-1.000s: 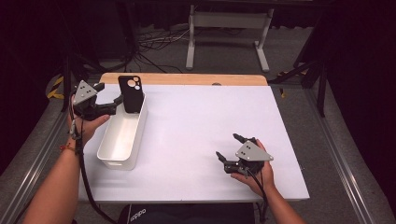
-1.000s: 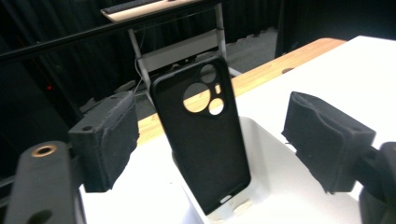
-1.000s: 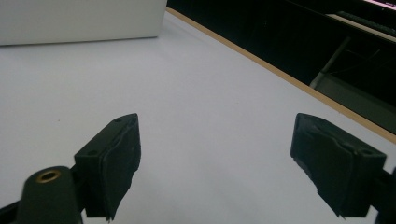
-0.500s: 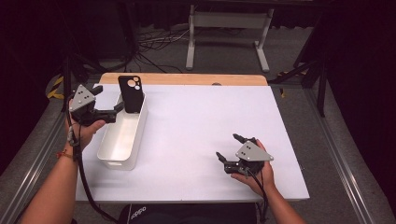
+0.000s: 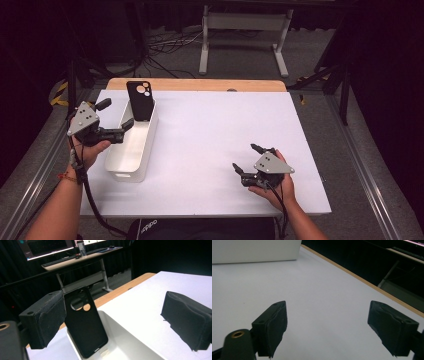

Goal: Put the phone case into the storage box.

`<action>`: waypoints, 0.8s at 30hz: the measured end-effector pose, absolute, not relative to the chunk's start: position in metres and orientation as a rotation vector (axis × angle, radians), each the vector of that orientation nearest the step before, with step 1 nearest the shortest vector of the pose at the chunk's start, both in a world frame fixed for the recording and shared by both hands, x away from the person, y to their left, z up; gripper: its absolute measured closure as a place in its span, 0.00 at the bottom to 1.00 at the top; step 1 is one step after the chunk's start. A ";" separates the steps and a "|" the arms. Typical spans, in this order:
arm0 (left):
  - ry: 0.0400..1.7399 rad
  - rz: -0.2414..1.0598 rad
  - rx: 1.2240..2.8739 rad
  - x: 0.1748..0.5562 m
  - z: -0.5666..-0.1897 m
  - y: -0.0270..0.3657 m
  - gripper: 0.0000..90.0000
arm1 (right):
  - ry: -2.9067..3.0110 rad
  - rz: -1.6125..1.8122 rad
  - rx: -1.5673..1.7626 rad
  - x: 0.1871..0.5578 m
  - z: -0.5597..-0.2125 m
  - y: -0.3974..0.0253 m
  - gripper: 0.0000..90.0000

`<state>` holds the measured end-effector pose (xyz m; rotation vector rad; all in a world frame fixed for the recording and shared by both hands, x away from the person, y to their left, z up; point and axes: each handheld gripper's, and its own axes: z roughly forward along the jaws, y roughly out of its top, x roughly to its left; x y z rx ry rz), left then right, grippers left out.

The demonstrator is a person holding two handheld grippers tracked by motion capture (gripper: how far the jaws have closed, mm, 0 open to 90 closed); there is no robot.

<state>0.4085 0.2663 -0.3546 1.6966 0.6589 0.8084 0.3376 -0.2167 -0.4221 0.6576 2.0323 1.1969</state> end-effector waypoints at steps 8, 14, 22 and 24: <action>0.646 0.789 1.704 0.400 -0.356 0.265 0.06 | 2.031 1.207 0.645 0.335 -0.420 -0.216 0.19; 0.629 0.791 1.693 0.389 -0.359 0.261 0.06 | 2.030 1.212 0.623 0.329 -0.418 -0.214 0.19; 0.599 0.770 1.703 0.378 -0.364 0.255 0.06 | 2.033 1.205 0.624 0.328 -0.417 -0.216 0.19; 0.591 0.774 1.708 0.375 -0.365 0.254 0.06 | 2.030 1.212 0.631 0.327 -0.417 -0.216 0.19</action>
